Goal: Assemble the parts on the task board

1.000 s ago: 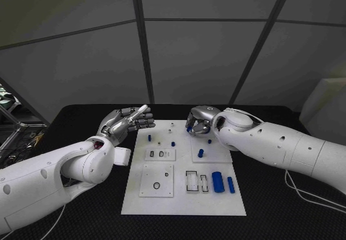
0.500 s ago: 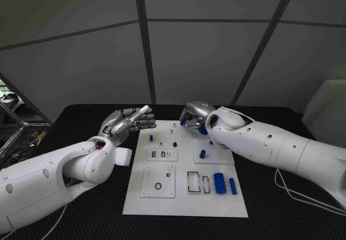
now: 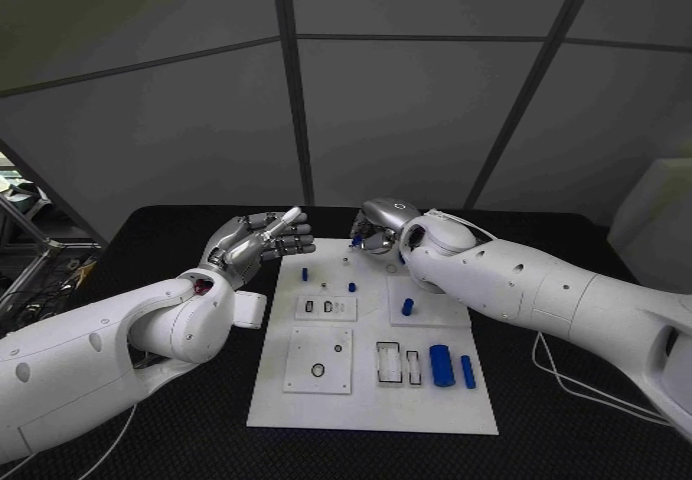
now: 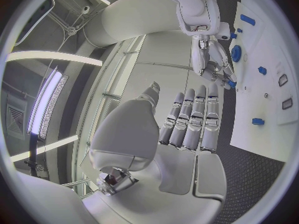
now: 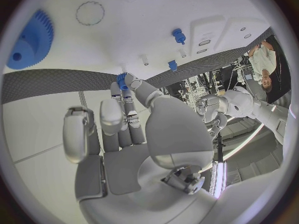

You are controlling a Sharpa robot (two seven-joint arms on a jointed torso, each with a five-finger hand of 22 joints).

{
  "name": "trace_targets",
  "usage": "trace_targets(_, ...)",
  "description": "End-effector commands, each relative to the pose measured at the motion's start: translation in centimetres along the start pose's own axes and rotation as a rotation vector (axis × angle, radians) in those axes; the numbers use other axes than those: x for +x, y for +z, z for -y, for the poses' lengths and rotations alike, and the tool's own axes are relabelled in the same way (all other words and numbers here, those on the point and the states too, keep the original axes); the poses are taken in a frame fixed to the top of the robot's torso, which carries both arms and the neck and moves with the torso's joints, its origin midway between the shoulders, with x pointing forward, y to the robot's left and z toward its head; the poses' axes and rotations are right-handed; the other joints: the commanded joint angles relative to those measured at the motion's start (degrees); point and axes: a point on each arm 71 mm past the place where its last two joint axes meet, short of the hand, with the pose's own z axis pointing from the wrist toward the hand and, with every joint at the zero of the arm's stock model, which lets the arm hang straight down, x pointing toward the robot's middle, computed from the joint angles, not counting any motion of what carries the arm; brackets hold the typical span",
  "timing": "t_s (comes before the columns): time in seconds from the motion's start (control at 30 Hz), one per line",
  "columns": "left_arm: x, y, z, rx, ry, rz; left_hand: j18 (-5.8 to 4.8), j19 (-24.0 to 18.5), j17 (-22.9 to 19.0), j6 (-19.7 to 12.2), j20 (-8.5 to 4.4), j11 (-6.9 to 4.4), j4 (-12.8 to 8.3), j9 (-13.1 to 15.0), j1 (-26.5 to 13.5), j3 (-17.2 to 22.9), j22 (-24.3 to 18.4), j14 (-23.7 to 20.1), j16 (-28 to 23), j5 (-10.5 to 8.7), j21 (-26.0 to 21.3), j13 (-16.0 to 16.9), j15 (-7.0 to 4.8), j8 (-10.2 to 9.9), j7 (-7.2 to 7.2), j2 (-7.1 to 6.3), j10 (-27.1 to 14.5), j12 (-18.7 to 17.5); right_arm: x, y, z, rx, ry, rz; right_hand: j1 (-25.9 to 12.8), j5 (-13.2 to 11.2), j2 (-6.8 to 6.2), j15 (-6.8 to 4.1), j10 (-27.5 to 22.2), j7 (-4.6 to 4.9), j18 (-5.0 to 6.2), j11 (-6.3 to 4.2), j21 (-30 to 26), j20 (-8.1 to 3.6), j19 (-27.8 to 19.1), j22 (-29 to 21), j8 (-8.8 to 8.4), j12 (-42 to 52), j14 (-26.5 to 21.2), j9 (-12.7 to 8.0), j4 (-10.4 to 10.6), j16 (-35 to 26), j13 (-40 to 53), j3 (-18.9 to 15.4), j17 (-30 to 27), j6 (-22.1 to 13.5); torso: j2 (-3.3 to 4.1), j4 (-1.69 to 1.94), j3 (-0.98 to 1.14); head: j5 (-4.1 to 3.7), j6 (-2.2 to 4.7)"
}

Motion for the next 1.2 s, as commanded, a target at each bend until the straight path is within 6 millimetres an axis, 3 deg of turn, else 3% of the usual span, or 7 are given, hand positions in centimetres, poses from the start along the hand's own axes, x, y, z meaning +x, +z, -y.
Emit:
trace_targets(0.03, 0.3, 0.1, 0.2, 0.01, -0.001, -0.017, -0.85, -0.4, -0.1, 0.0, -0.11, 0.29, -0.2, -0.1, -0.3, -0.1, -0.1, -0.3, -0.3, -0.29, -0.3, 0.0, -0.08, -0.3, 1.01, 0.12, -0.2, -0.4, 0.1, 0.3, -0.2, -0.015, 0.003, -0.02, -0.2, 0.3, -0.35, -0.06, -0.5, 0.35, -0.53, 0.04, 0.1, 0.21, 0.2, 2.9, -0.24, -0.1, 0.3, 0.0, 0.0, 0.3, -0.1, 0.3, 0.0, 0.0, -0.02, 0.09, 0.01, 0.14, -0.2)
trace_targets(0.77, 0.4, 0.3, 0.5, 0.014, -0.001, -0.023, -0.83, -0.4, -0.1, 0.0, -0.08, 0.31, -0.3, -0.1, -0.3, -0.1, -0.1, -0.3, -0.4, -0.33, -0.3, 0.0, -0.06, -0.4, 1.02, 0.12, -0.2, -0.5, 0.7, 1.2, -0.4, 0.0, 0.0, -0.038, -0.7, 0.1, -0.77, 0.07, -1.1, 0.46, -0.35, 0.2, -0.2, 0.33, -0.3, 2.2, -0.46, -0.1, 0.1, -0.1, 0.2, 0.2, -0.1, 0.6, -0.4, -0.5, -0.1, -0.01, -0.08, 0.33, -0.38)
trace_targets(0.9, 0.5, 0.4, 0.6, 0.014, -0.001, -0.025, -0.83, -0.5, -0.1, 0.0, -0.07, 0.32, -0.4, -0.1, -0.3, -0.1, -0.2, -0.3, -0.5, -0.34, -0.4, 0.0, -0.05, -0.4, 1.03, 0.13, -0.2, -0.5, 0.8, 1.4, -0.4, 0.006, -0.002, -0.037, -0.8, 0.1, -0.95, 0.12, -1.3, 0.52, -0.3, 0.26, -0.3, 0.38, -0.4, 1.9, -0.5, -0.1, 0.1, -0.2, 0.2, 0.2, -0.2, 0.7, -0.5, -0.7, -0.06, 0.12, -0.11, 0.13, -0.28)
trace_targets(1.2, 0.5, 0.4, 0.6, 0.013, -0.002, -0.028, -0.83, -0.5, -0.1, 0.0, -0.06, 0.33, -0.4, -0.1, -0.3, -0.1, -0.2, -0.4, -0.5, -0.37, -0.4, 0.0, -0.04, -0.4, 1.04, 0.12, -0.3, -0.6, 0.9, 1.6, -0.6, 0.005, -0.008, -0.029, -1.2, 0.0, -1.8, 0.45, -2.9, 0.78, -0.01, 0.65, -0.9, 0.64, -1.3, 0.6, -0.52, -0.2, -0.4, -0.3, 0.2, -0.5, -0.3, 1.2, -1.9, -1.3, -0.07, 0.06, -0.13, 0.25, -0.28)
